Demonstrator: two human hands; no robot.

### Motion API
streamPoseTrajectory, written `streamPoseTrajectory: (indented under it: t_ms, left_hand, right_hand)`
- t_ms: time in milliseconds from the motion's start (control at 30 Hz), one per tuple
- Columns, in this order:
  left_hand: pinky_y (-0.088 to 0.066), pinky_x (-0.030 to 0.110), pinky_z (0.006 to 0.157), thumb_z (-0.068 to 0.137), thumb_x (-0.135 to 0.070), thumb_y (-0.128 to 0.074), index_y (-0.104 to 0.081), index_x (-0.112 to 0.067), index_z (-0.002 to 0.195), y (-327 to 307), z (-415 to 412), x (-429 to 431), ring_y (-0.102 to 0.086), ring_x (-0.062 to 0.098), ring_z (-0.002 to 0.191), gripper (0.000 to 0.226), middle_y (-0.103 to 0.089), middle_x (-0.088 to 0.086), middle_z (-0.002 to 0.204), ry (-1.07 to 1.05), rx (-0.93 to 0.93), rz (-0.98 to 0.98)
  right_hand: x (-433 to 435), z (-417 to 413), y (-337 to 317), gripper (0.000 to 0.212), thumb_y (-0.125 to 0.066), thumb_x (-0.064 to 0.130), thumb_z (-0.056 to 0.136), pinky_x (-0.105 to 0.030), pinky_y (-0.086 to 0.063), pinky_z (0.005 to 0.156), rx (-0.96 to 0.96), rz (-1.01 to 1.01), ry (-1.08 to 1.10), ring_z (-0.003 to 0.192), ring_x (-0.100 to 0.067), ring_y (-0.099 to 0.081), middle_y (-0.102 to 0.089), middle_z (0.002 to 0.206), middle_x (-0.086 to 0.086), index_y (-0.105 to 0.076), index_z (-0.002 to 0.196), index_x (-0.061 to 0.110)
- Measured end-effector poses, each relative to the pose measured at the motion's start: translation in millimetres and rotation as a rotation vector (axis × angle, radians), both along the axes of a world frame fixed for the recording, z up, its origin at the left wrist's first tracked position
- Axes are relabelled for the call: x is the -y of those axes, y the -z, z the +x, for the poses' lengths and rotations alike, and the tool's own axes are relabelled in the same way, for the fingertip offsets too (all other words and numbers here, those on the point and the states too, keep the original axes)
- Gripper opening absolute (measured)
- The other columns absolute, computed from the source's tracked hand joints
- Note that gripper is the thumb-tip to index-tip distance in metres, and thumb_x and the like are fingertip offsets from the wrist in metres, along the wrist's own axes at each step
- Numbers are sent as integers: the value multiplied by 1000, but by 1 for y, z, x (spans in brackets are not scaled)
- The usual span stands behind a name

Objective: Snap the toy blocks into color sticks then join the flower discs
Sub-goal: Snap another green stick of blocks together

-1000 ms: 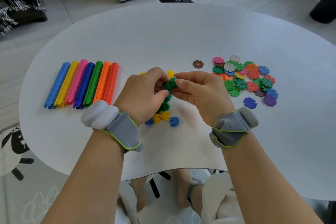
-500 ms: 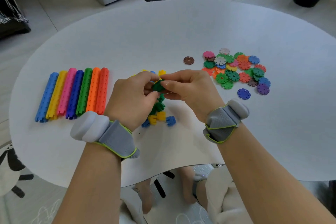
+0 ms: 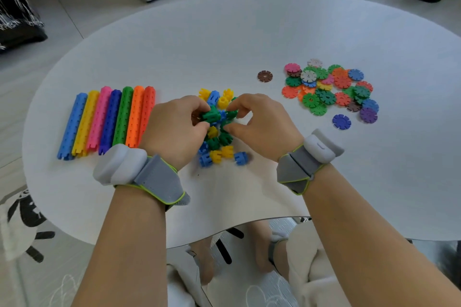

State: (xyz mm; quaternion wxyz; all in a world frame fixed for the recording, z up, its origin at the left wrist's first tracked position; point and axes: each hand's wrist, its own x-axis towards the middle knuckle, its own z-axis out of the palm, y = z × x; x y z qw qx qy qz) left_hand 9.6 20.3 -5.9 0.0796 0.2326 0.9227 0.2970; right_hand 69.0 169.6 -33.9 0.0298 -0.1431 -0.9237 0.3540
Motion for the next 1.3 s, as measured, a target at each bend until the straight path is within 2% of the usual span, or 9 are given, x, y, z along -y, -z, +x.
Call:
streamPoseTrajectory:
  t_ms: [233, 400, 467, 567, 633, 733, 867, 1000, 1300]
  left_hand:
    - [-49, 33, 90, 83, -11, -62, -66, -17, 108, -1, 2, -3, -64, 18, 89, 26, -69, 1, 101, 8, -26, -22]
    - [-49, 36, 90, 82, -10, -63, -67, -16, 106, -2, 2, -3, -65, 21, 90, 25, -69, 2, 100, 26, -30, -14]
    - [-49, 35, 90, 83, -10, -64, -67, -16, 107, -2, 2, -2, -65, 19, 89, 25, -69, 1, 100, 28, -21, -1]
    - [-49, 31, 89, 83, -11, -63, -67, -18, 108, -2, 2, -2, -64, 16, 87, 26, -68, -3, 97, 23, -16, 16]
    - [-48, 28, 88, 83, -11, -63, -66, -18, 107, -4, 3, -3, -63, 14, 85, 25, -64, -6, 89, 17, -14, 31]
    - [-45, 22, 84, 84, -11, -63, -66, -19, 107, -4, 3, -5, -61, 11, 83, 25, -59, -10, 87, 5, -5, 49]
    - [-49, 26, 86, 83, -12, -64, -65, -18, 107, -3, 2, -6, -63, 12, 85, 25, -64, -8, 92, -19, 12, 95]
    - [-53, 34, 86, 82, -12, -65, -65, -19, 104, -2, 1, -8, -65, 13, 85, 23, -64, -9, 88, -41, 18, 152]
    - [-52, 33, 86, 83, -13, -63, -64, -20, 103, -1, 2, -9, -65, 13, 87, 21, -67, -5, 92, -12, 31, 168]
  right_hand:
    - [11, -2, -5, 31, -66, 32, 84, -38, -48, 82, 29, 63, 8, 94, -21, -56, -59, 104, 0, -55, 111, 21]
    - [11, -5, -5, 28, -60, 21, 86, -32, -48, 83, -6, 91, -6, 92, -20, -60, -62, 110, 0, -64, 114, 23]
    - [6, -5, -6, 24, -60, 15, 87, -26, -51, 82, -64, -68, 69, 84, -14, -66, -66, 100, 2, -68, 109, 20]
    - [1, -4, -10, 20, -55, 1, 90, -32, -60, 72, -175, -523, 211, 70, -17, -71, -67, 82, -1, -69, 102, 9]
    - [0, -4, -12, 18, -56, -1, 88, -32, -60, 71, -233, -659, 245, 68, -18, -71, -68, 79, -3, -70, 95, 8]
    - [2, -5, -12, 19, -69, 5, 80, -22, -55, 66, -221, -603, 232, 66, -13, -66, -67, 90, 2, -68, 96, 16]
    - [6, -7, -12, 12, -64, 4, 86, -22, -51, 57, -234, -713, 252, 62, -12, -65, -67, 84, -4, -62, 95, 11]
    - [8, -8, -12, 6, -61, 6, 89, -26, -57, 69, -215, -815, 250, 82, -20, -71, -72, 88, -14, -61, 95, 7]
    - [13, -6, -16, 8, -58, 11, 93, -39, -59, 77, -181, -1014, 249, 83, -29, -71, -70, 94, -21, -60, 95, 4]
